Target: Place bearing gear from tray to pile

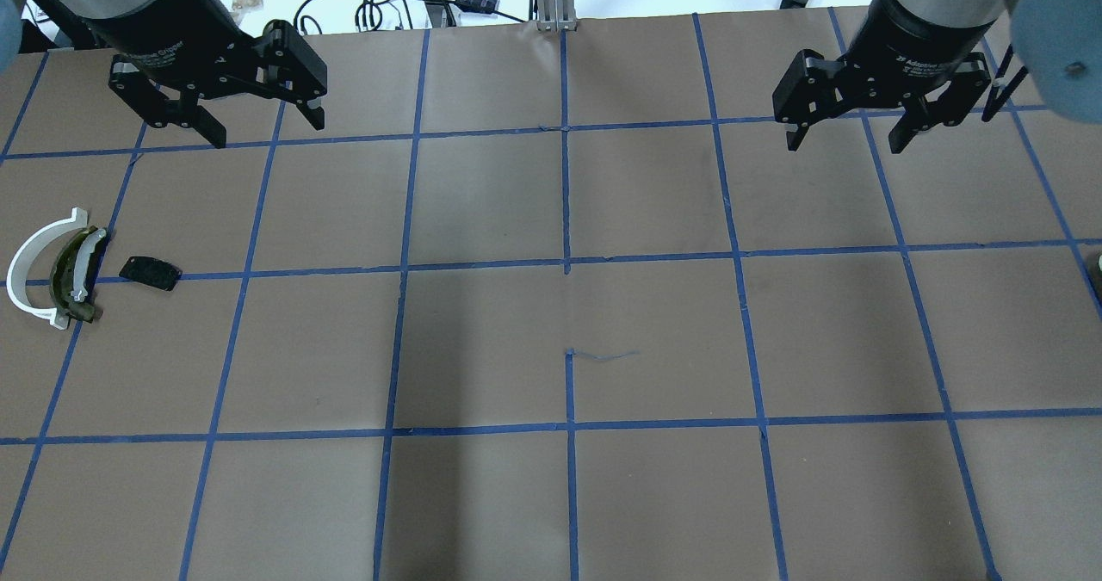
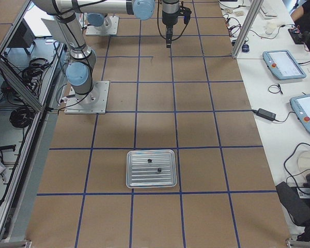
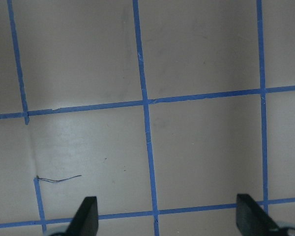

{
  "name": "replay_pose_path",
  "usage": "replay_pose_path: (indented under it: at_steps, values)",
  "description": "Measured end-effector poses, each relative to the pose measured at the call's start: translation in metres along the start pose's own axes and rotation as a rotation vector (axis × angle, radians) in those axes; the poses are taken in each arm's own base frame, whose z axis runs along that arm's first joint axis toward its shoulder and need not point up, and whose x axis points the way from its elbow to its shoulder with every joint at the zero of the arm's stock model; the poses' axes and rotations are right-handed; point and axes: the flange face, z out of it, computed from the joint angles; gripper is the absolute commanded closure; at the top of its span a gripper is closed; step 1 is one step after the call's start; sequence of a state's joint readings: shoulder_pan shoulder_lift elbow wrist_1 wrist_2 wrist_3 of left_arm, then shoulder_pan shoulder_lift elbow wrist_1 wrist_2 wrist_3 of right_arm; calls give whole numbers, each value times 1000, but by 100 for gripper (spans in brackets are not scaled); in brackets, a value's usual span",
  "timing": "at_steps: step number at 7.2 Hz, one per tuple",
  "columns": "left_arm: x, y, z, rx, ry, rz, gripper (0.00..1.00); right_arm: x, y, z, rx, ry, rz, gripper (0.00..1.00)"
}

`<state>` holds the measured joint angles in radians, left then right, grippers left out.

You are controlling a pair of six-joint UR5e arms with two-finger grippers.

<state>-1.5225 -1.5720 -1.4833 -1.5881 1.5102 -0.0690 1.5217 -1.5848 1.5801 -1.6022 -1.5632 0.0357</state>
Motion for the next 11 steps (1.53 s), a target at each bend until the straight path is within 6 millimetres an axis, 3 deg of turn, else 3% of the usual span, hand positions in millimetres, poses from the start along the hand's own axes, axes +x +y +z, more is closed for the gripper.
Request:
replay_pose_path:
  at_steps: [11]
  values:
    - [1,6,3,-9,-1,1,0,6,11,4,-79,59,-22,0]
